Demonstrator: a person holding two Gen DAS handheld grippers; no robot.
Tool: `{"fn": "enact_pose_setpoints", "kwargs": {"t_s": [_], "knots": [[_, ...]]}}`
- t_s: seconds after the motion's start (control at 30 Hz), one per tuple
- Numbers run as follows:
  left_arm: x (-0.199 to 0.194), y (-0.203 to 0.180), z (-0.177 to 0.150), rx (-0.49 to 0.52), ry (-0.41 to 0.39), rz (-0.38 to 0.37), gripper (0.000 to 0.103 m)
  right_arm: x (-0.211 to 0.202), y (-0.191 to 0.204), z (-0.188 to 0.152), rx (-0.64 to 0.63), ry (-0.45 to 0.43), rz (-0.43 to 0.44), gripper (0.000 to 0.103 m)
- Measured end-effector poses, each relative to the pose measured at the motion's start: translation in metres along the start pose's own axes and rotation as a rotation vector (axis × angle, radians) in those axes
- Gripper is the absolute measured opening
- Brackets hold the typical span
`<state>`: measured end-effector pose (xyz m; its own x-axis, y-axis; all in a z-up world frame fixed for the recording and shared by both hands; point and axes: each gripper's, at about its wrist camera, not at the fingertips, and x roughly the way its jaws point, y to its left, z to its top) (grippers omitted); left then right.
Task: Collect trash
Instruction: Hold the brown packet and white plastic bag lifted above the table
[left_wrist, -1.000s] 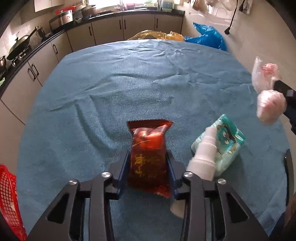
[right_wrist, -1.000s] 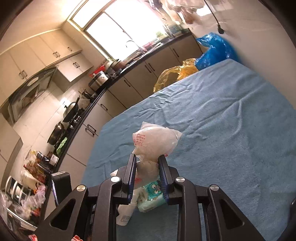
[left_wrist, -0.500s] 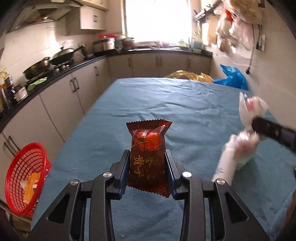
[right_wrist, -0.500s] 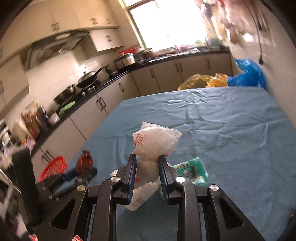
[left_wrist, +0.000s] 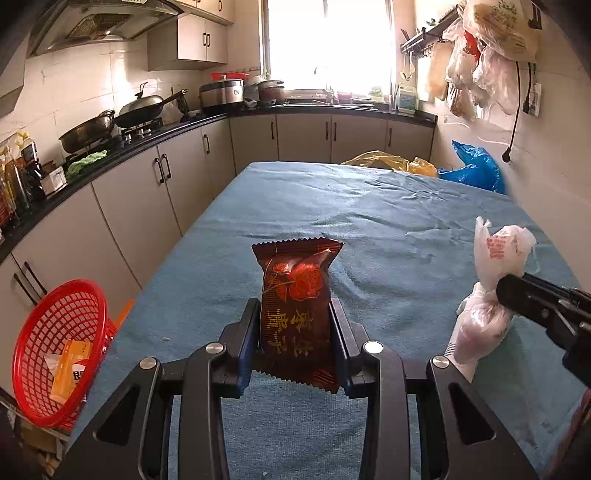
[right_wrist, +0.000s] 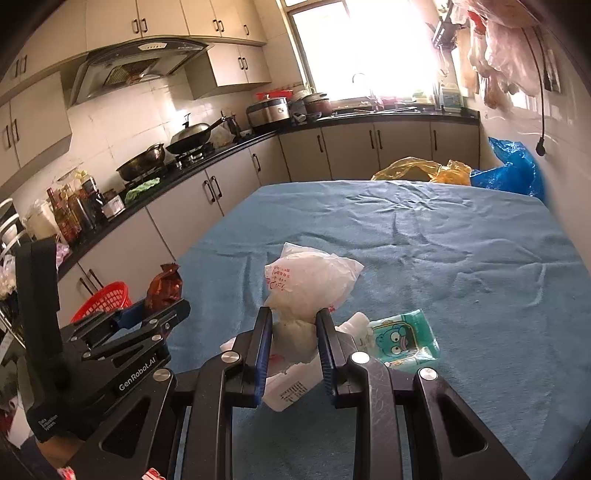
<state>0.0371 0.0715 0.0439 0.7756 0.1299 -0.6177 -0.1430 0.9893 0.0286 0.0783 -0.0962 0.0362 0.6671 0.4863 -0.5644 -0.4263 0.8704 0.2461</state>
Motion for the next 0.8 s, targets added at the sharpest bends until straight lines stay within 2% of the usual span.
{"fn": "enact_pose_setpoints", "kwargs": {"t_s": [0.8], "knots": [[-0.0011, -0.0027, -0.0021, 0.016, -0.002, 0.017, 0.034, 0.0012, 0.0015, -0.0005, -0.010, 0.001, -0.011, 0.026]]}}
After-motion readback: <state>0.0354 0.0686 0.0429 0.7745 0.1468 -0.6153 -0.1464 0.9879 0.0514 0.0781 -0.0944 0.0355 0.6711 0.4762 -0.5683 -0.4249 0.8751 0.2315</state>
